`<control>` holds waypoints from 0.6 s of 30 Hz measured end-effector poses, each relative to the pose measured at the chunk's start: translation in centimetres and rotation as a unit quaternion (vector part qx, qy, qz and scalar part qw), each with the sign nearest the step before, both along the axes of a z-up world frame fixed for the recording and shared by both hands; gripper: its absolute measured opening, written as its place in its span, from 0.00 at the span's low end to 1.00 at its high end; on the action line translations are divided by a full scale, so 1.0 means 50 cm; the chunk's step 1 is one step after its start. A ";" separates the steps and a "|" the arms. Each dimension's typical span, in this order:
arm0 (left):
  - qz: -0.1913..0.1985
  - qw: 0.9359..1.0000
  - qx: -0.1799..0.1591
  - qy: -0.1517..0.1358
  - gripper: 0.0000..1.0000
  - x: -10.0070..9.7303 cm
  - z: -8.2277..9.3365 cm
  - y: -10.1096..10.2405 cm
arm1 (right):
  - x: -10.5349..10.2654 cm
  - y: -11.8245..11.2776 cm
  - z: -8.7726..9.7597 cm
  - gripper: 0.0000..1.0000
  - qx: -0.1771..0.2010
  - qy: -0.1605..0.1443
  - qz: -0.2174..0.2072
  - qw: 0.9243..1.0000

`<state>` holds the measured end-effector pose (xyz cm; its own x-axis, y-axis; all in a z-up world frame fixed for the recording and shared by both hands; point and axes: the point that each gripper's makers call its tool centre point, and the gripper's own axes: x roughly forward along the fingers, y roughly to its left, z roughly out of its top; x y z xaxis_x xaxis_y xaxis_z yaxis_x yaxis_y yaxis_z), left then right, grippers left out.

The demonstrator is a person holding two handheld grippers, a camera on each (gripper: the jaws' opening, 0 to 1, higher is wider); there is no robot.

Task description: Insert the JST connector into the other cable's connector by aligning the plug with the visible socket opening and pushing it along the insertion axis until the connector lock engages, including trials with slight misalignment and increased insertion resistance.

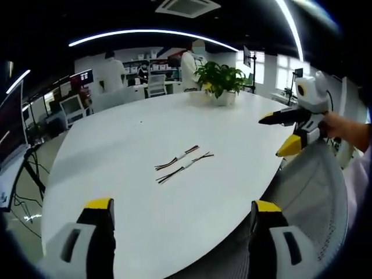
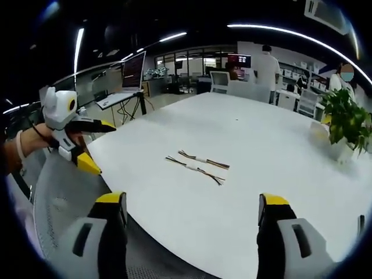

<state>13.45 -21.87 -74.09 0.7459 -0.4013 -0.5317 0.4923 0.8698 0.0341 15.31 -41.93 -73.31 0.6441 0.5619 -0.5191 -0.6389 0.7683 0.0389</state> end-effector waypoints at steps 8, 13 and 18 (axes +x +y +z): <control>-0.013 1.000 0.002 0.004 0.95 -0.004 -0.005 -0.008 | 0.005 -0.009 0.001 0.92 -0.001 -0.003 -0.011 1.000; -0.017 1.000 0.004 0.005 0.94 -0.006 -0.008 -0.010 | 0.004 -0.011 0.001 0.91 -0.001 -0.002 -0.015 1.000; -0.034 0.999 0.007 -0.004 0.95 -0.006 -0.005 -0.017 | 0.005 -0.008 0.004 0.90 0.006 -0.001 -0.015 1.000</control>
